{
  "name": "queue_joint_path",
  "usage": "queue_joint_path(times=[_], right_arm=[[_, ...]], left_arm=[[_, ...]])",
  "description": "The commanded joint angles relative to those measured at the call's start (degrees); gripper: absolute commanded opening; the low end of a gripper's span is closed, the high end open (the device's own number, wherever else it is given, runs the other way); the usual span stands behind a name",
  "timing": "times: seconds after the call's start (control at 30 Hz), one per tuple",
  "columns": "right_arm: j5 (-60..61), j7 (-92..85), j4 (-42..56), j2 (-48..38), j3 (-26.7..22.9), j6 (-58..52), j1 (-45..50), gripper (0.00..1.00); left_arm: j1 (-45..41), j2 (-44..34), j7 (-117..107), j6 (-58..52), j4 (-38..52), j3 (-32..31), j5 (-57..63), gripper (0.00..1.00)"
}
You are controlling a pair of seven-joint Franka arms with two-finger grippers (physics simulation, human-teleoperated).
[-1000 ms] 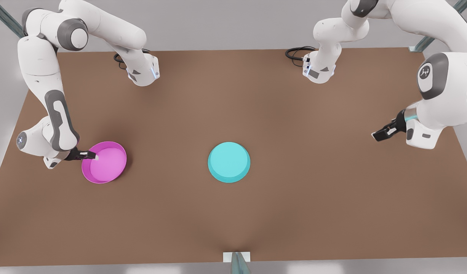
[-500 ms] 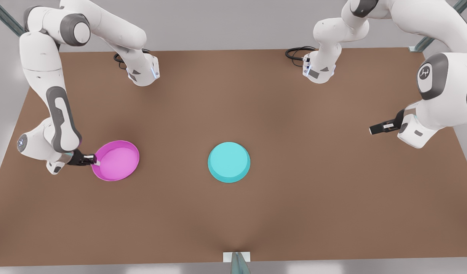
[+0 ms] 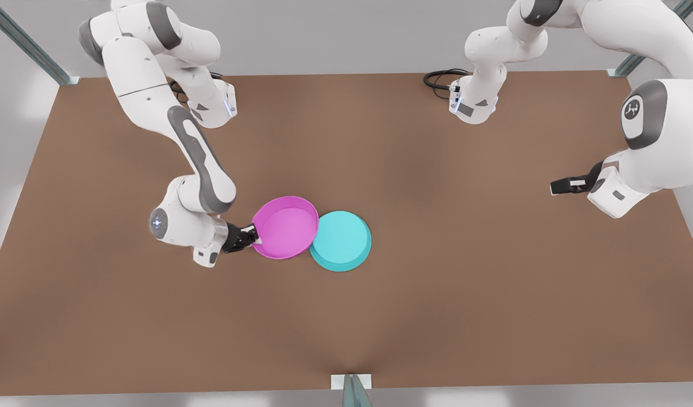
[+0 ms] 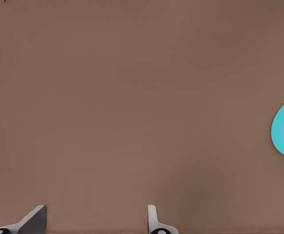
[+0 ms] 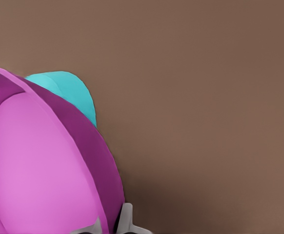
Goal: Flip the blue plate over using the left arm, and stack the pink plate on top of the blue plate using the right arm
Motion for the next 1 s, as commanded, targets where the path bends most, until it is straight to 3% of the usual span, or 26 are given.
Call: queue_joint_path(times=[0.0, 0.17, 0.33, 0.57, 0.93, 0.97], right_arm=[[-0.39, 35.98, -0.07, 0.16, -0.12, 3.76, 2.98, 0.21], [-3.82, 41.35, 1.25, 0.87, -3.72, 3.85, 12.04, 0.21], [-5.13, 42.94, 5.46, 5.78, -3.9, 3.85, 16.17, 0.21], [-5.13, 42.85, 12.15, 9.92, -3.81, 3.5, 15.73, 0.21], [-5.13, 42.94, 11.18, 10.01, -3.72, 3.67, 17.14, 0.21], [-5.13, 42.85, 11.36, 10.1, -3.72, 3.59, 17.05, 0.95]], left_arm=[[-0.08, -0.07, 6.23, -0.12, 0.11, -0.1, 0.06, 1.0], [-0.17, -0.07, 6.05, -0.12, 0.11, -0.1, 0.06, 1.0], [-0.26, -0.15, 5.79, -0.12, 0.11, -0.1, 0.06, 1.0], [-0.17, -0.07, 5.87, -0.03, 0.11, -0.1, 0.06, 1.0], [-0.26, 0.02, 5.61, 0.24, 0.11, -0.1, 0.06, 1.0], [-0.26, 0.02, 5.61, 0.24, 0.11, -0.1, 0.06, 1.0]])
